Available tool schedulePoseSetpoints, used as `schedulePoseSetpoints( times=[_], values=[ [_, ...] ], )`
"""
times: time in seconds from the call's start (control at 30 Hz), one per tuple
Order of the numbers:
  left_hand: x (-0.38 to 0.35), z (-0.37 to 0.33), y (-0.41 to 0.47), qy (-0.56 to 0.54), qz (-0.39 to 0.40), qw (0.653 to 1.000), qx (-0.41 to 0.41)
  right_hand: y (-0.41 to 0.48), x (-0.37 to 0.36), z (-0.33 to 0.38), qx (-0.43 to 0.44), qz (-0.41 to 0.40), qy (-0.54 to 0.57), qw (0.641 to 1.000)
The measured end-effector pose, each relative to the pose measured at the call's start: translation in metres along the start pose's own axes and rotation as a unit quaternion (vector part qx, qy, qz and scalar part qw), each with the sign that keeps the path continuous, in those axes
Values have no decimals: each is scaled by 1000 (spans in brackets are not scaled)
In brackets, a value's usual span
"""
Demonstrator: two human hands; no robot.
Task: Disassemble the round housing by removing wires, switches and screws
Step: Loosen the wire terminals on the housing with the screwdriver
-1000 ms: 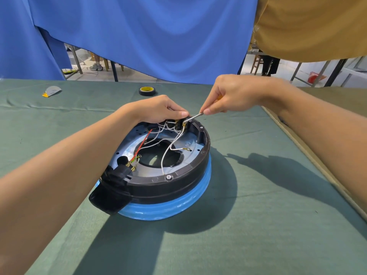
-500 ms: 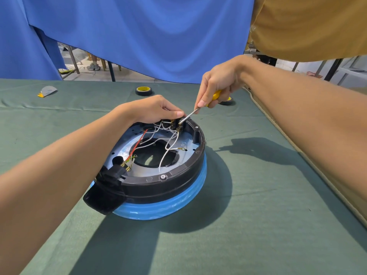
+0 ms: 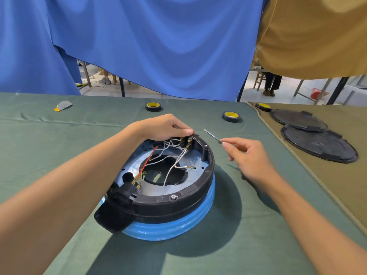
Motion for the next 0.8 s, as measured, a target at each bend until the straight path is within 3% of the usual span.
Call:
schedulePoseSetpoints(
  times=[0.07, 0.2, 0.33, 0.5, 0.67, 0.8],
  values=[
    [1, -3, -2, 7, -2, 1000, -1, -9, -10, -14, -4, -34, -41, 999],
    [4, -10, -8, 37, -4, 999, 14, -10, -14, -19, -2, -29, -84, 996],
    [19, -26, -17, 189, -71, 978, 53, -11, -15, -21, -14, -18, -96, 995],
    [34, -51, -61, 116, -194, 970, 91, -13, -10, -22, -15, -37, -65, 997],
    [1, -58, -102, 150, -76, 973, 160, -15, -7, -20, 5, -62, -66, 996],
    [-9, -57, -111, 192, -64, 960, 196, -18, -5, -21, 6, -77, -70, 995]
  ],
)
Point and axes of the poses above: each hand's wrist, its own y-axis towards the middle knuckle, its own x-axis out of the back of the hand, z = x × y, the point moved 7 cm from there along y, towards the middle knuckle, and after that the axes turned 9 degrees about y, right-handed, at the moved point
